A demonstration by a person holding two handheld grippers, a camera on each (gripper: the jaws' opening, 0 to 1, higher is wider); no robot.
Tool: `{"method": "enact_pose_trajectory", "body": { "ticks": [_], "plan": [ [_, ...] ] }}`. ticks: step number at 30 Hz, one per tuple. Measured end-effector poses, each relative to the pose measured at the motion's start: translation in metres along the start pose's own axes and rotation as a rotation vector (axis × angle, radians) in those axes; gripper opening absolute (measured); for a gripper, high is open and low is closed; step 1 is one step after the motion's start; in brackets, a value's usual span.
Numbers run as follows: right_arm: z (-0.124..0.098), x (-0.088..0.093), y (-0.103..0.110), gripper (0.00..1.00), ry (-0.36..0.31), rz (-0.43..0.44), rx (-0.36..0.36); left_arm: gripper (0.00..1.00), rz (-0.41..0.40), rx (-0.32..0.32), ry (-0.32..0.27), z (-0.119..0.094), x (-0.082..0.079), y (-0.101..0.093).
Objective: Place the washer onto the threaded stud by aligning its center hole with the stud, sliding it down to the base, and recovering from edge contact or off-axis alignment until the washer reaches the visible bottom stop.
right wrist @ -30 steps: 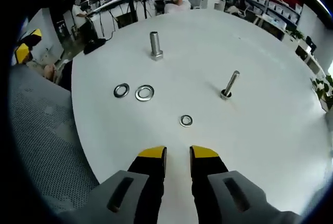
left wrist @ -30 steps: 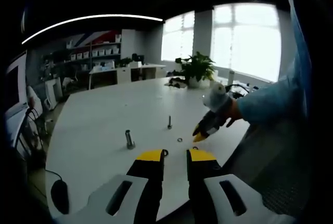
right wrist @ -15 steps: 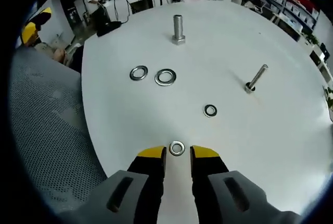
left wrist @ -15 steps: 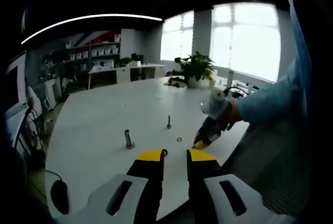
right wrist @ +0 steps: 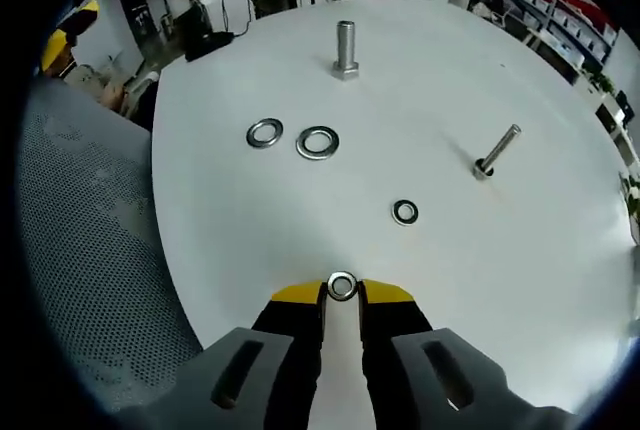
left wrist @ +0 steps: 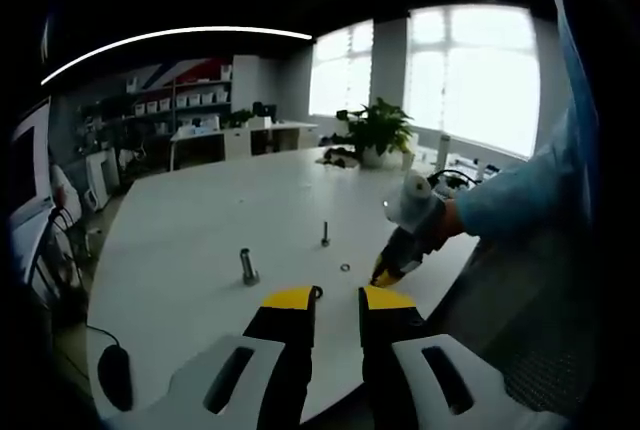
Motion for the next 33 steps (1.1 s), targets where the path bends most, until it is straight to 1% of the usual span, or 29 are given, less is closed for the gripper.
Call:
{"method": "enact_pose_trajectory", "body": {
  "ticks": [4,9,11,14,19,30,33],
  "plan": [
    [0.001,-0.003,0.000,0.15,-0.001,-0.007,0.013,0.15,0.001,0.000,0.000,0.000,0.000,0.000],
    [0.001,-0.006,0.001,0.14,-0.015,-0.001,0.014,0.15,-0.002,-0.004,-0.005,0.000,0.000,0.000],
    [-0.002,-0.008,-0.001,0.14,-0.026,0.001,0.019,0.15,-0.003,-0.005,-0.005,0.000,0.000,0.001],
    [-0.005,-0.013,-0.005,0.14,-0.055,0.033,0.022,0.15,-0.002,-0.004,-0.006,0.000,0.000,0.001],
    [-0.008,-0.015,-0.009,0.14,-0.065,0.032,0.042,0.15,-0.002,-0.004,-0.010,-0.001,-0.001,0.001],
    [-0.017,-0.024,-0.029,0.14,-0.106,0.054,0.107,0.15,-0.001,-0.001,-0.017,-0.001,-0.001,0.000],
    [-0.020,-0.030,-0.039,0.14,-0.129,0.072,0.135,0.15,0.001,0.003,-0.016,-0.001,-0.001,0.000]
  ]
}}
Point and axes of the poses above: the point that each gripper's makers call its tool centre point, and the gripper's own axes: z roughly forward along the fingers, y roughly to its left, x roughly out of its underside, the point moved 8 cm from there along -z, roughly backward along the fingers, and after that the axes turned 7 degrees about y, right-handed, at the moved point
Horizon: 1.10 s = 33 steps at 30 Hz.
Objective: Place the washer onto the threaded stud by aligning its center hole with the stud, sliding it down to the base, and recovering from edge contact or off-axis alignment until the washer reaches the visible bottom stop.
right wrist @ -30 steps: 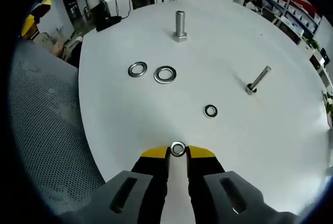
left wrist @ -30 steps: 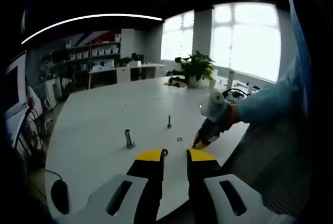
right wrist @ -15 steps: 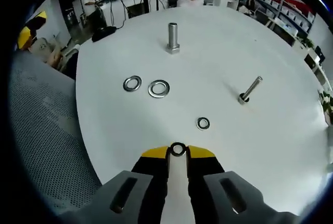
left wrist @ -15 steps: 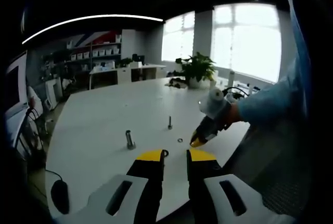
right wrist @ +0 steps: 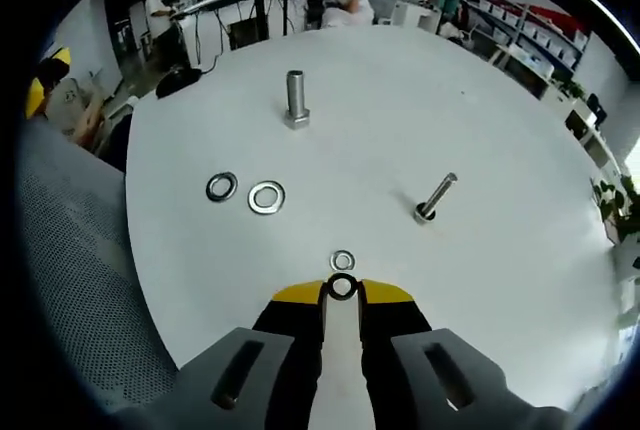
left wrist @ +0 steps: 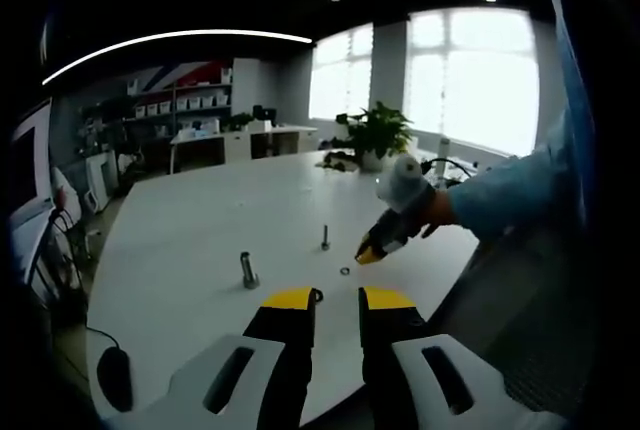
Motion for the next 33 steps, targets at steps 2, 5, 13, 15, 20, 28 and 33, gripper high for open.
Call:
{"method": "enact_pose_trajectory", "body": {
  "ticks": [2,5,13,15,20,28,33],
  "plan": [
    [0.000,-0.004,-0.004,0.14,-0.012,0.009,0.007,0.15,0.001,0.001,0.001,0.000,0.000,0.000],
    [0.000,-0.012,-0.011,0.14,-0.027,0.008,0.032,0.15,0.000,0.003,0.004,0.000,0.000,0.000],
    [0.002,-0.030,-0.027,0.14,-0.058,0.014,0.070,0.15,0.001,0.005,0.005,0.000,0.000,0.000],
    [0.002,-0.033,-0.031,0.14,-0.064,0.010,0.080,0.15,0.003,0.007,0.005,0.000,0.001,0.000],
    [0.004,-0.043,-0.039,0.14,-0.077,0.014,0.100,0.15,0.001,0.006,0.004,-0.001,0.001,0.001],
    [0.006,-0.058,-0.051,0.14,-0.091,-0.001,0.129,0.15,-0.001,0.011,0.006,-0.001,0.002,0.002],
    [0.010,-0.063,-0.056,0.14,-0.077,-0.005,0.137,0.15,-0.001,0.013,0.001,-0.001,0.001,0.003]
  ]
}}
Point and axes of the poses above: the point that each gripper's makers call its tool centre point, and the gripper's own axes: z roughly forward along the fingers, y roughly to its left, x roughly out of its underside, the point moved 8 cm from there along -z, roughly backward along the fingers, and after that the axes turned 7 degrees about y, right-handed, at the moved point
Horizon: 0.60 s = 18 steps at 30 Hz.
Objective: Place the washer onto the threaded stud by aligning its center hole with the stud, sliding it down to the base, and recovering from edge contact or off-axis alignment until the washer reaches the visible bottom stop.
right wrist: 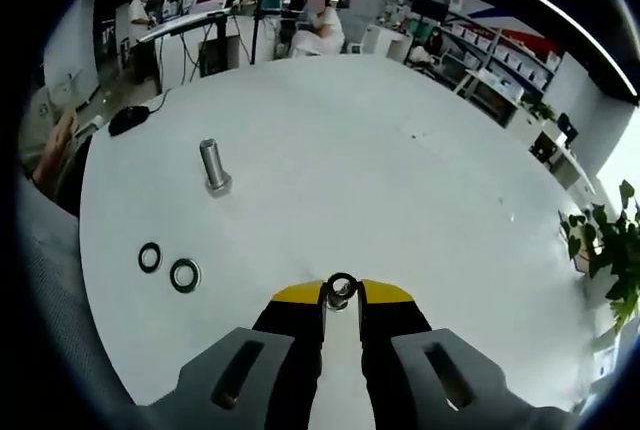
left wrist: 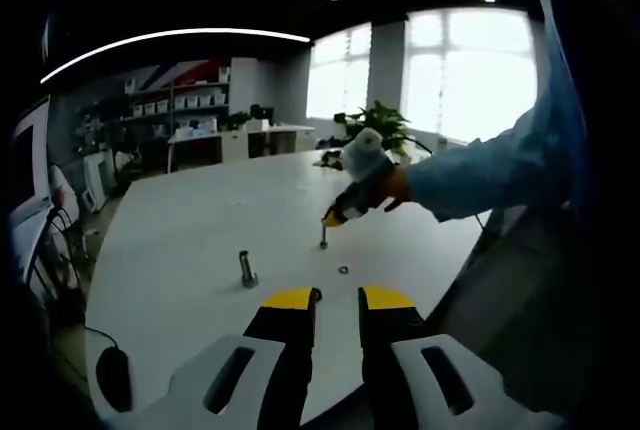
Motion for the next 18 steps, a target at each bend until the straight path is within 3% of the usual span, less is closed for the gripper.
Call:
{"method": "enact_pose_trajectory", "body": {
  "ticks": [18],
  "plan": [
    [0.0076,0.0028,-0.0014,0.14,0.031,0.010,0.008,0.14,-0.008,0.008,0.006,-0.0013,0.0023,0.0034]
  ]
}}
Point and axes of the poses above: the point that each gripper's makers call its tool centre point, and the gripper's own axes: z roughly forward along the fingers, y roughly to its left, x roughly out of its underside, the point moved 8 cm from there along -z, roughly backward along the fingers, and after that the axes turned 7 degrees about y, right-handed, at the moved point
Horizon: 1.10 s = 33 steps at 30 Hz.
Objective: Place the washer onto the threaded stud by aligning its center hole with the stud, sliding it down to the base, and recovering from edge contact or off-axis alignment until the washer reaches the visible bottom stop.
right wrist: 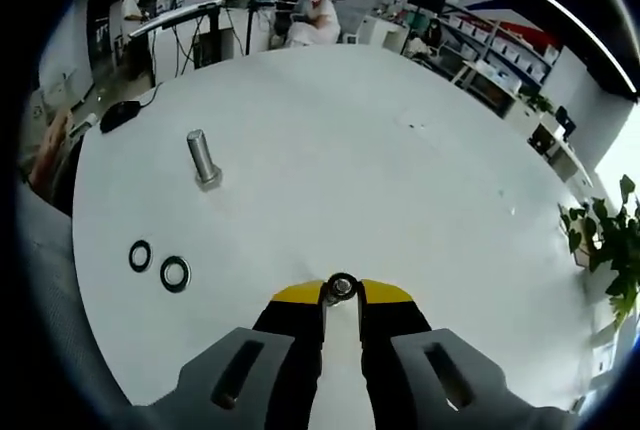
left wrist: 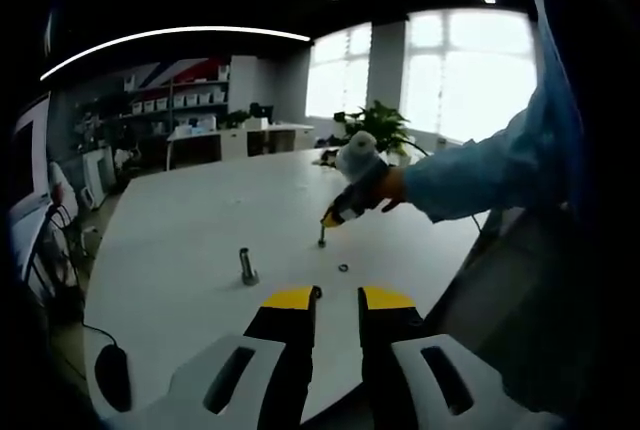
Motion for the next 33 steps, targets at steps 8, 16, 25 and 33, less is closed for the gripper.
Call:
{"method": "enact_pose_trajectory", "body": {
  "ticks": [8,16,25,33],
  "plan": [
    [0.002,0.003,-0.001,0.20,0.015,-0.005,-0.005,0.14,-0.002,-0.005,0.001,0.000,0.000,0.000],
    [-0.003,-0.002,-0.001,0.19,-0.049,-0.002,0.013,0.14,-0.004,-0.010,0.003,0.000,0.000,0.000],
    [0.000,-0.003,0.007,0.15,-0.052,-0.029,-0.001,0.14,-0.007,-0.015,0.006,0.000,0.001,0.001],
    [0.002,0.003,0.009,0.15,-0.042,-0.017,-0.004,0.14,-0.011,-0.021,0.006,-0.001,0.001,0.002]
  ]
}}
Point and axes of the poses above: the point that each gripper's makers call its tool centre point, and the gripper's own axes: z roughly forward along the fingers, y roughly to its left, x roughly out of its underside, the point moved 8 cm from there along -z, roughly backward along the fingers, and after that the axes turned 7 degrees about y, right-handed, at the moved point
